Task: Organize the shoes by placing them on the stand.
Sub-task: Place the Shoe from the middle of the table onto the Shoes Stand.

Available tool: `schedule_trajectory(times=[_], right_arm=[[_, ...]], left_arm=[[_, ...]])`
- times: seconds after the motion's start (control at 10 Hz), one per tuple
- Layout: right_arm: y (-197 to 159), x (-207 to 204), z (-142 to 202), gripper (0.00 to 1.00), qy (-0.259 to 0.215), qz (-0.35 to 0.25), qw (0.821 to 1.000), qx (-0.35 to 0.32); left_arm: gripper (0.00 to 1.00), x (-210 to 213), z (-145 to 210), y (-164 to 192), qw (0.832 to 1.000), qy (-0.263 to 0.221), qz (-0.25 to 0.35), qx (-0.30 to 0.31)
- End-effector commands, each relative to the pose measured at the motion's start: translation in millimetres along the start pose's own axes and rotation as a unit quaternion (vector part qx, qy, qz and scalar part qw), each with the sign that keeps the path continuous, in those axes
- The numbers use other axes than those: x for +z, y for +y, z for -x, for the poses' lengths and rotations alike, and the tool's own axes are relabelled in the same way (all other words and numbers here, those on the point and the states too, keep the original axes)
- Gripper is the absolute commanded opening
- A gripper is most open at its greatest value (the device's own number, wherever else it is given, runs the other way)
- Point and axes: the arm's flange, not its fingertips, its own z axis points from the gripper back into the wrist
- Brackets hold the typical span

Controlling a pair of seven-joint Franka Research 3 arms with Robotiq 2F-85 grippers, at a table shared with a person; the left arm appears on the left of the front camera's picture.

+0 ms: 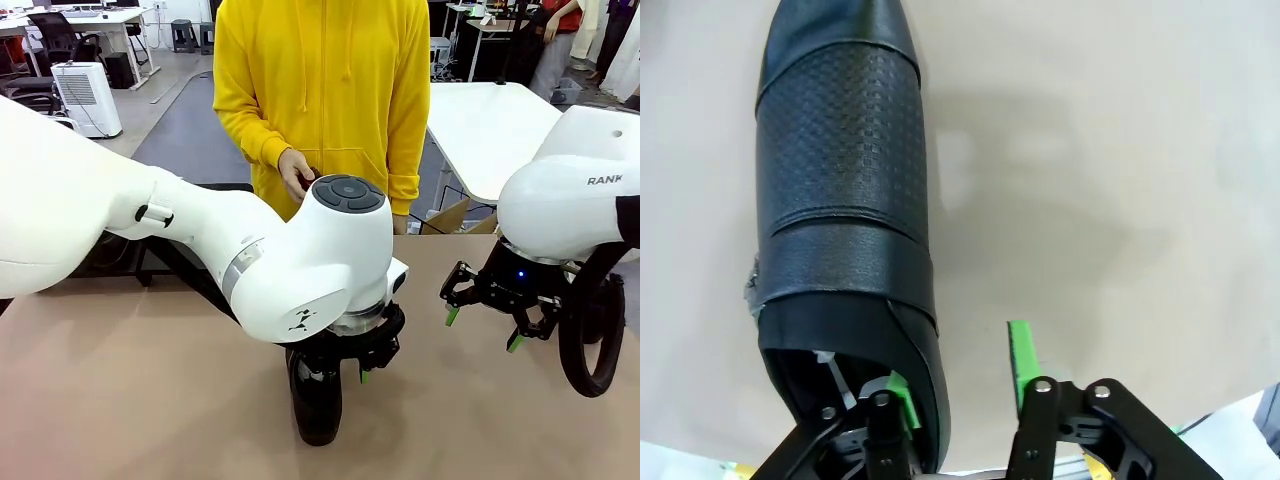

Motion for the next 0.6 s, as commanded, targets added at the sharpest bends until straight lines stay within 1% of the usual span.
schedule_trajectory(times=[0.0,0.3,0.5], right_arm=[[-1,2,-1,1.00,-0.004,0.003,1.000,0.009],[-1,2,-1,1.00,-0.004,0.003,1.000,0.009],[-1,2,-1,1.00,-0.004,0.003,1.000,0.009]], left_arm=[[0.00,-6,-2,5,1.000,-0.012,-0.018,-0.003],[0.00,-10,-6,14,1.000,-0.015,-0.028,-0.002],[0.00,-11,-7,22,0.999,-0.008,-0.033,-0.005]])
